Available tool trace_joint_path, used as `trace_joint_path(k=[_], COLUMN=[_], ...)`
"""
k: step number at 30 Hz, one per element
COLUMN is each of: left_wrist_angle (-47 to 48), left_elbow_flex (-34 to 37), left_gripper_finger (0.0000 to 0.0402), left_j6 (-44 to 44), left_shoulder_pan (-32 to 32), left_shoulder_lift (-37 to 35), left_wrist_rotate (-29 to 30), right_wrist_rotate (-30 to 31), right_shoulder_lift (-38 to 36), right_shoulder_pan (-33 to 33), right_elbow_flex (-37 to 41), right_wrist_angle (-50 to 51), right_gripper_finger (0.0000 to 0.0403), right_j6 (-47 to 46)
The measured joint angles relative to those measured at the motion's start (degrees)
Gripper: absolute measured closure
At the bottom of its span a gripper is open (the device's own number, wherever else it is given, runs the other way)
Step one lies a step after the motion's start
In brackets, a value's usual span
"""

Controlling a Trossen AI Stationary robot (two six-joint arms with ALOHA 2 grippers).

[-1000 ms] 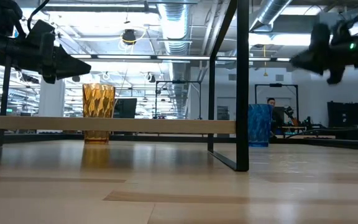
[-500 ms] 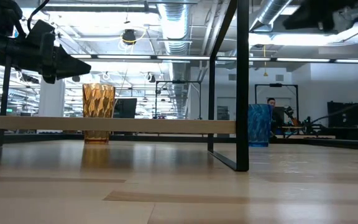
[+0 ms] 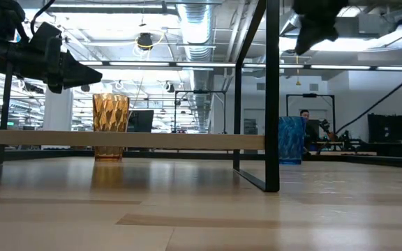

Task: Stack small to large cups/mugs on shelf
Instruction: Put the blue cup on the shelf

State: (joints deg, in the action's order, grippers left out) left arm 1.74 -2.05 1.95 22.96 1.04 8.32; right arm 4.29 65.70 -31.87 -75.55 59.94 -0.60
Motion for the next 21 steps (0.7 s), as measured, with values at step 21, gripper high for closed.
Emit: trace_joint_path(k=[21], left_wrist_angle=[0.0], left_elbow_flex=[0.0], left_gripper_finger=[0.0287], left_j6=[0.2], left_shoulder_pan=[0.0], left_shoulder_lift=[0.0], left_wrist_rotate=[0.0], right_wrist_rotate=[-1.5], right_shoulder_lift=[25.0], right_shoulder_pan=[2.4], right_elbow_flex=[-6.9], right_wrist_angle=[6.1], right_gripper_finger=[0.0282], right_j6=[-11.2])
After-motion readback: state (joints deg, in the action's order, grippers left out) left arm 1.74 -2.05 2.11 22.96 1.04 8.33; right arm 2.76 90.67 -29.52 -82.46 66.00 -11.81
